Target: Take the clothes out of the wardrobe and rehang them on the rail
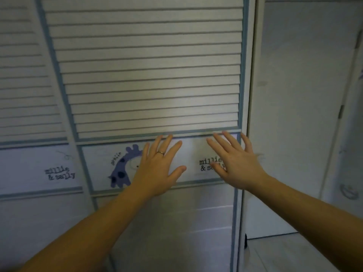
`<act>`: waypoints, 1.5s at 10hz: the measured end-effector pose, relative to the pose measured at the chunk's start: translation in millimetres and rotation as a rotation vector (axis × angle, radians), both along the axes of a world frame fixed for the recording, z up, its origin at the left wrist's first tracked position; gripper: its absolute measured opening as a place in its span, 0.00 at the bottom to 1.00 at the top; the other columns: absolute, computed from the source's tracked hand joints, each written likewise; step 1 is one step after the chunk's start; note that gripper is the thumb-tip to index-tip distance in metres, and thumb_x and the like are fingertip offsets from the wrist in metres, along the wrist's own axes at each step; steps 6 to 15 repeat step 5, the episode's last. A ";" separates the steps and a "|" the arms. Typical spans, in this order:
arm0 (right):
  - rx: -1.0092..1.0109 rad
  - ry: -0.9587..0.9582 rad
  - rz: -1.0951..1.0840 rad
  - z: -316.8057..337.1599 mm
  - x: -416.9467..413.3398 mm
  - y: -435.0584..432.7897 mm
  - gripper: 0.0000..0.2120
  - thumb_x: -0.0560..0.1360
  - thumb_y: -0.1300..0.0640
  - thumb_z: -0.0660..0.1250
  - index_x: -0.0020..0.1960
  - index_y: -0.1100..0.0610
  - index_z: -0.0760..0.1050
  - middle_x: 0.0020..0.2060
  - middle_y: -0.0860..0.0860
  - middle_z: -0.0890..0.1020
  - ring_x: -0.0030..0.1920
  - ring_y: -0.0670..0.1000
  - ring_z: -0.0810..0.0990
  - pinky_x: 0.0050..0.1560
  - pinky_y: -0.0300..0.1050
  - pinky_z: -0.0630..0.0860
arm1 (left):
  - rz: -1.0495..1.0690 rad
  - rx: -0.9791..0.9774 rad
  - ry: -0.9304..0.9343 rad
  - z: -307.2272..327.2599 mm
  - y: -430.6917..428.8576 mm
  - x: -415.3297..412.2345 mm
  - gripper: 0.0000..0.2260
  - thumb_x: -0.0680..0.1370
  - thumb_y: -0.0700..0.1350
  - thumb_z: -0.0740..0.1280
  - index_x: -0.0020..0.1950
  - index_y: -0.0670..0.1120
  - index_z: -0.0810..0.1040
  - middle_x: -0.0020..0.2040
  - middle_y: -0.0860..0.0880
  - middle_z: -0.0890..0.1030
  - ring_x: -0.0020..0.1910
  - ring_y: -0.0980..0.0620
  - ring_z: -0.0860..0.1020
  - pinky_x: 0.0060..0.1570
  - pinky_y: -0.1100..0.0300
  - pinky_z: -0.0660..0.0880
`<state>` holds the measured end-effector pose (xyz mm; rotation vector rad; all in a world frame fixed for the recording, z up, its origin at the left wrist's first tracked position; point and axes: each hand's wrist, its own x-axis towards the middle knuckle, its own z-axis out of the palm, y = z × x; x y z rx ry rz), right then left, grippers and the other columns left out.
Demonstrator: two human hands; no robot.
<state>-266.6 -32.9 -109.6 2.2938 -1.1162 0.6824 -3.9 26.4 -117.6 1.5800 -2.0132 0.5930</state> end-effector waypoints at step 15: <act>0.192 -0.031 -0.066 -91.0 58.8 204.3 0.35 0.77 0.31 0.38 0.78 0.47 0.54 0.78 0.51 0.58 0.78 0.56 0.53 0.74 0.64 0.39 | 0.119 0.265 0.106 -77.0 213.7 26.7 0.43 0.70 0.77 0.37 0.81 0.58 0.45 0.82 0.53 0.40 0.79 0.48 0.35 0.74 0.44 0.34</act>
